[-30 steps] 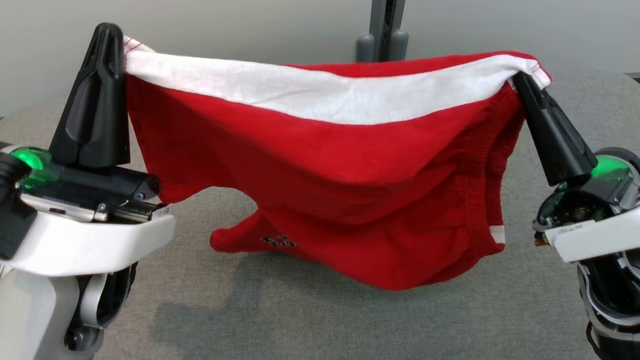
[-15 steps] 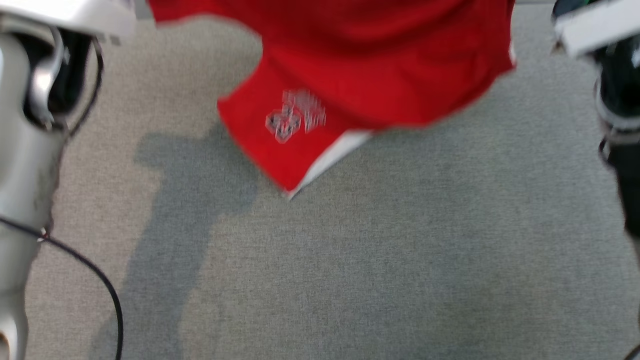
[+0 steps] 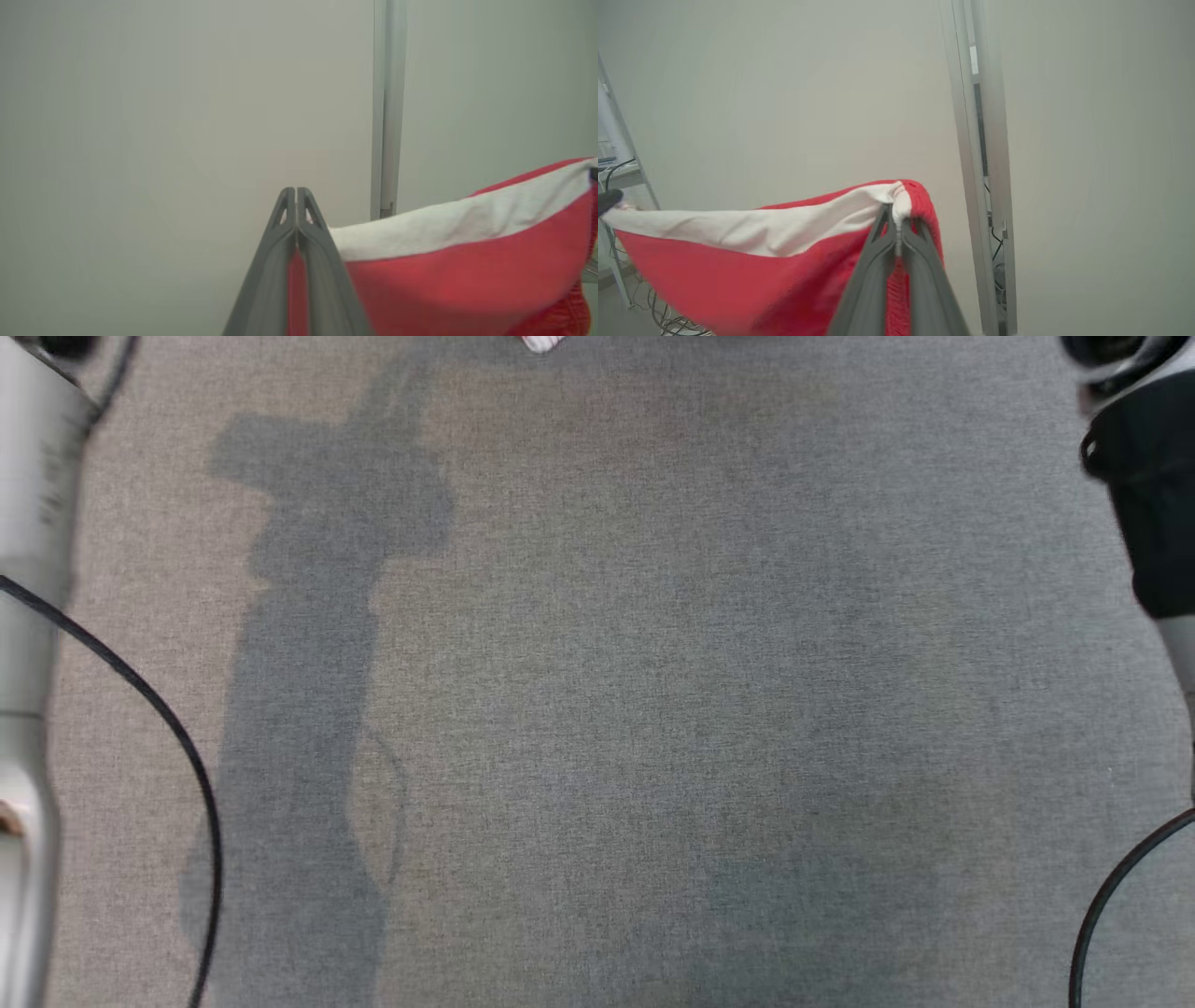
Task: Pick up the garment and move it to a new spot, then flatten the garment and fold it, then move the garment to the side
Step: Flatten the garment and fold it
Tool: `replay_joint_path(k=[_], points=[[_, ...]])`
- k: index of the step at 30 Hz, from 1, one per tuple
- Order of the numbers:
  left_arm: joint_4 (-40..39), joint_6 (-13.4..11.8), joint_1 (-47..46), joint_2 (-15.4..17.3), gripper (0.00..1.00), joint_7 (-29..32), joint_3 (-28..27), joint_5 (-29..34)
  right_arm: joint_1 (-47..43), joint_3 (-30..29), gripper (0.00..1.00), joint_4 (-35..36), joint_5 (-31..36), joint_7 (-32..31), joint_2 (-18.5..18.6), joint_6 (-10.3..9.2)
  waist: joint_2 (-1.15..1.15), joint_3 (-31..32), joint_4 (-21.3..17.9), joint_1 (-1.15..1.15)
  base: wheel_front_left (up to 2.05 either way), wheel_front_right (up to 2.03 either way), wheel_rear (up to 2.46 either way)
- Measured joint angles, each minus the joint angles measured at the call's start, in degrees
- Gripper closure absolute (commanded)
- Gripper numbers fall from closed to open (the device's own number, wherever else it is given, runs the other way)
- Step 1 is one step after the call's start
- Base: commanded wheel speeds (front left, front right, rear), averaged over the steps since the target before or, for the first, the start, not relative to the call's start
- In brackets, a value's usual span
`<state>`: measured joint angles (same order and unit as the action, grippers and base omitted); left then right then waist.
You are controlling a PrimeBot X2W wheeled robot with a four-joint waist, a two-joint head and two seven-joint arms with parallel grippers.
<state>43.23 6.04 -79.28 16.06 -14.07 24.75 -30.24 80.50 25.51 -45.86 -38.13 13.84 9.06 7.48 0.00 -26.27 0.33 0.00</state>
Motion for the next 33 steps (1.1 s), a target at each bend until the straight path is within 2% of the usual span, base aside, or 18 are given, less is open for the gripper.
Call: replay_joint_path(k=[7, 14, 18, 22, 26, 30, 33], points=[[1.62, 0.74, 11.73, -3.79, 1.00, -0.68, -0.79, -2.23, -7.32, 7.19, 1.00, -1.41, -4.00, 0.85, 1.11, 0.00, 0.00, -0.97, 0.92, 0.00, 0.00, 0.00, 0.00], [-9.61, -0.04, 32.59, -5.72, 1.00, -0.82, -6.92, -0.31, -23.42, 13.16, 1.00, 4.00, -10.78, 1.15, 4.33, 0.00, 0.00, 0.51, 1.65, 0.00, 0.00, 0.00, 0.00], [-14.48, 0.01, 44.18, -5.50, 1.00, -0.82, -9.40, 1.04, -32.93, 15.61, 1.00, 8.06, -13.89, 1.23, 6.73, 0.00, 0.00, 2.80, 1.87, 0.00, 0.00, 0.00, 0.00], [-20.08, 0.02, 53.93, -5.28, 1.00, -0.83, -11.51, 1.99, -41.21, 14.83, 1.00, 12.27, -15.68, 1.32, 8.89, 0.00, 0.00, 5.58, 1.97, 0.00, 0.00, 0.00, 0.00], [-25.61, -0.07, 62.62, -5.22, 1.00, -0.43, -11.04, 2.18, -49.76, 13.93, 1.00, 17.02, -17.20, 1.31, 10.71, 0.00, 0.00, 8.53, 2.15, 0.00, 0.00, 0.00, 0.00], [-33.29, -0.04, 70.49, -4.57, 1.00, 4.09, -10.14, -1.05, -56.88, 13.50, 1.00, 21.31, -17.58, 0.23, 12.93, 0.01, 0.00, 11.34, 2.14, 0.00, 0.00, 0.00, 0.00], [-38.33, -0.62, 76.60, -2.50, 1.00, 8.00, -10.51, -2.75, -61.46, 11.87, 1.00, 23.83, -16.77, -1.44, 14.10, 0.00, 0.00, 13.34, 1.86, 0.00, 0.00, 0.00, 0.00]])
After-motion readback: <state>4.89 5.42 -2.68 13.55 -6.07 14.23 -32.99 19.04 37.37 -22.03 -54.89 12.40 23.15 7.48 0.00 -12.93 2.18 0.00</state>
